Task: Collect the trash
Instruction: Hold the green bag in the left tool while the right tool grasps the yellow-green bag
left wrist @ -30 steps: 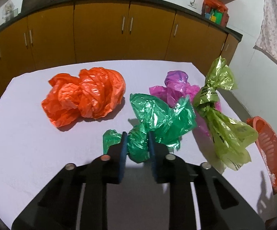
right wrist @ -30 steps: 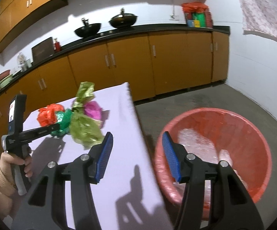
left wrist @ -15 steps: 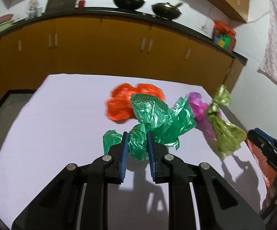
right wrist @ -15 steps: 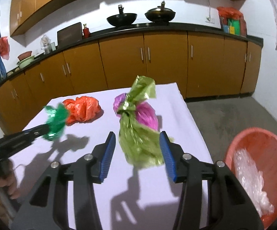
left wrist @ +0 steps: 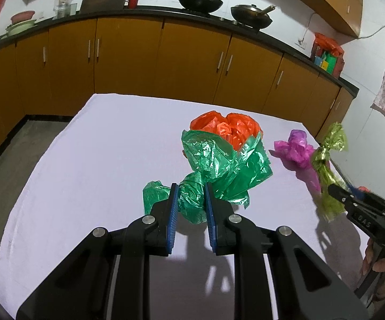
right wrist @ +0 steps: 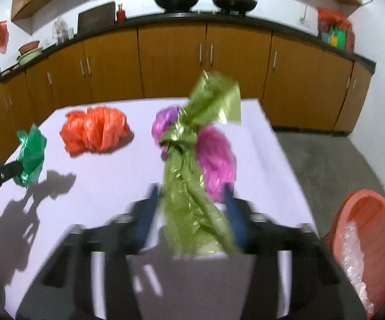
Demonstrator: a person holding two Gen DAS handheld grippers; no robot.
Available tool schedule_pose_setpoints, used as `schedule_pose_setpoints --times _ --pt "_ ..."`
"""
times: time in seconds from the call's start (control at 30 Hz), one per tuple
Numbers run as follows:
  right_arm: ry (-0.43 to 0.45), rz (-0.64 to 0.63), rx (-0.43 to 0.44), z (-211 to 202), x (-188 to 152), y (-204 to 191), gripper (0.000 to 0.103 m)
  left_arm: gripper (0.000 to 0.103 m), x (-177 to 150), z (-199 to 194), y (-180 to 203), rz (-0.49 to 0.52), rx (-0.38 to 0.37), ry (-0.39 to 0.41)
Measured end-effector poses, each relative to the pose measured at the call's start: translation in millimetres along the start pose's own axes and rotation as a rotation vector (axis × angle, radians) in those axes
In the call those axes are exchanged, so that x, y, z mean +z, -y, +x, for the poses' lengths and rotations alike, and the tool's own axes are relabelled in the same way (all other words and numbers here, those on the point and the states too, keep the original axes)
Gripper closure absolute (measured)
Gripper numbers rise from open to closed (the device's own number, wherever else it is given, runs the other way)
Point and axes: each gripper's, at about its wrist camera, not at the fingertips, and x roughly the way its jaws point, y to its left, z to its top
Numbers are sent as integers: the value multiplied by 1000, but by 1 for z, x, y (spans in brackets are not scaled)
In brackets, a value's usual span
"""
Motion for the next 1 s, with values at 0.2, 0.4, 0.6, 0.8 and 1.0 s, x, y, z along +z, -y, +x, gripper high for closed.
schedule_pose_setpoints --times 0.2,0.4,0.6,0.8,1.0 --pt "1 14 30 -6 -7 3 99 83 0 0 3 -4 -8 -1" --pt "52 17 88 -34 -10 -2 99 83 2 -6 11 -1 -25 11" --pt "103 36 111 -65 -10 2 99 83 5 -16 27 21 -56 31" --pt "150 70 81 -94 -13 19 99 83 8 -24 48 46 -97 43" --pt "178 119 34 -118 -21 42 99 83 8 -30 73 75 -143 47"
